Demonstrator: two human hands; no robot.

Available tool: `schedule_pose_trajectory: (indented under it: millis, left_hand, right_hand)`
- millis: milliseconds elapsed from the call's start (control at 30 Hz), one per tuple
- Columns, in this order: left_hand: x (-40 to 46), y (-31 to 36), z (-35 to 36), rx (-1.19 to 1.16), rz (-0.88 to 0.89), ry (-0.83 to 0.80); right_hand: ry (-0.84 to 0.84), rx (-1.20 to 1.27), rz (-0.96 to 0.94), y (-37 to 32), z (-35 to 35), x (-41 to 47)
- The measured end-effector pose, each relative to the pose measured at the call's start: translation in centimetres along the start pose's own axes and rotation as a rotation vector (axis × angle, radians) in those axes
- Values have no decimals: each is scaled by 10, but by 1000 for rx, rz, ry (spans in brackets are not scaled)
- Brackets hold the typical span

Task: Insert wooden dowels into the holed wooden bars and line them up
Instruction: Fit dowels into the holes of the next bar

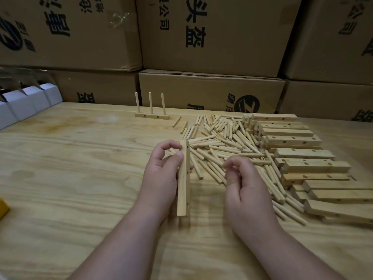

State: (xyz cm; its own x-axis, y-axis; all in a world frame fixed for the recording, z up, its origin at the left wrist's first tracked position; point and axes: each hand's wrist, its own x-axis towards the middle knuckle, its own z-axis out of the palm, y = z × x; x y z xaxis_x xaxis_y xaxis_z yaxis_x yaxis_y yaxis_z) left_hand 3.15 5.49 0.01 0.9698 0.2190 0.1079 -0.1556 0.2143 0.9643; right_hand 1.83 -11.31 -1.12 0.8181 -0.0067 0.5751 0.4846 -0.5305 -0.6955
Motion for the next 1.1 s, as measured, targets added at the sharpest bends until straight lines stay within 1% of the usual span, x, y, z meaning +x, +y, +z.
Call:
schedule_pose_trajectory:
  millis: [67, 167, 267, 367, 500, 633, 733, 833, 967, 1100]
  left_hand:
    - [-1, 1, 0, -22, 3, -32]
    - [1, 2, -2, -12, -13, -111]
    - [2, 2, -3, -3, -37, -147]
    - [-1, -2, -1, 50, 6, -213]
    - [-5, -2, 3, 179, 19, -298]
    - [-7, -2, 5, 229, 86, -379]
    - [-7, -3, 6, 104, 68, -342]
    - [-3, -4, 4, -25, 38, -273]
    - [-1, -6, 5, 43, 39, -220]
    - [-1, -8, 4, 65, 14, -226]
  right_hand:
    - [24, 15, -35, -1, -1, -2]
    - [32, 87, -35, -3, -1, -2]
    - [-38, 97, -12, -4, 1, -3]
    - [-88, 18, -8, -2, 3, -5]
    - [-73, 14, -33, -1, 1, -3]
    - [-11, 25, -47, -4, -1, -2]
    - [28, -4, -43, -5, -1, -2]
    - [9, -25, -19, -4, 1, -2]
    - [-59, -11, 59, -2, 3, -4]
    - [-106, -41, 33, 0, 3, -4]
